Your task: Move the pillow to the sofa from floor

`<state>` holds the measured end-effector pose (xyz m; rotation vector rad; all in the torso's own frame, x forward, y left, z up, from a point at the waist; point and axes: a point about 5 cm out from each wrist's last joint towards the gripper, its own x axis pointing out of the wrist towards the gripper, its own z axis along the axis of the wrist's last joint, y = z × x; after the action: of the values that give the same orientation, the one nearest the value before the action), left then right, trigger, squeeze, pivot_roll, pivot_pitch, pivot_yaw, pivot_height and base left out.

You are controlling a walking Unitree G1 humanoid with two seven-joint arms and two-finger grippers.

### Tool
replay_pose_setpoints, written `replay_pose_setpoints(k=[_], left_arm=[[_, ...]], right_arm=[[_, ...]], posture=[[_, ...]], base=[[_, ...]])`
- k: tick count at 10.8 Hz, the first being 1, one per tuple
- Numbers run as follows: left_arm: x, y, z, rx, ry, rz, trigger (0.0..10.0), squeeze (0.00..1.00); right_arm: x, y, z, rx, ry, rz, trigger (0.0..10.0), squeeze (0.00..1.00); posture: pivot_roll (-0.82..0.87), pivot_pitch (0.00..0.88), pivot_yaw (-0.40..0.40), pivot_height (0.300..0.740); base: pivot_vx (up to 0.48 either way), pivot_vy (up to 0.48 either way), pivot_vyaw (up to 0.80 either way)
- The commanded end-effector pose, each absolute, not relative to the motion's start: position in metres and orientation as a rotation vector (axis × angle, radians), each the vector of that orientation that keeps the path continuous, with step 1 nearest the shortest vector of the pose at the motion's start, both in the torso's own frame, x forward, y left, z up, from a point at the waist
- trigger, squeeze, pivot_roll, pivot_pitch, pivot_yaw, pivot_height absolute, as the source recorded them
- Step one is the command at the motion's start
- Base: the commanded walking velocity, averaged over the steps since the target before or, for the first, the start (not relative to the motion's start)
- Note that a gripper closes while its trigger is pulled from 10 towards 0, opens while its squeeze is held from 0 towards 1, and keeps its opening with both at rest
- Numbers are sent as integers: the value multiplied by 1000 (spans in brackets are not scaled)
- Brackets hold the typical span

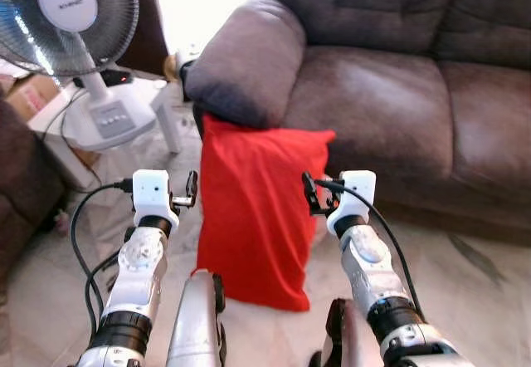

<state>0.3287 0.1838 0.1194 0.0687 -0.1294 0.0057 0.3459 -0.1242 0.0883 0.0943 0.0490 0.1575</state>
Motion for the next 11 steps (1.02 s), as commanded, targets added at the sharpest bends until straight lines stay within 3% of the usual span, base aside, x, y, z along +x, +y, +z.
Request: replay_pose_setpoints(k=[1,7,9,11], left_arm=[[329,183,121,54,-138,-1,10000,0],[330,186,122,51,-131,7,10000,0],[331,186,123,51,-132,8,10000,0],[330,187,123,50,-132,10,10000,0]], right_arm=[[344,-125,85,92,64,153,10000,0],[343,-122,84,52,64,190,10000,0],[343,-117,86,53,49,211,10000,0],[342,-120,84,50,52,202,10000,0]], posture=[[156,176,8,548],[157,163,11,548],[157,168,11,548],[158,171,10,548]], base=[[0,0,0],[0,0,0],[0,0,641],[0,0,0]])
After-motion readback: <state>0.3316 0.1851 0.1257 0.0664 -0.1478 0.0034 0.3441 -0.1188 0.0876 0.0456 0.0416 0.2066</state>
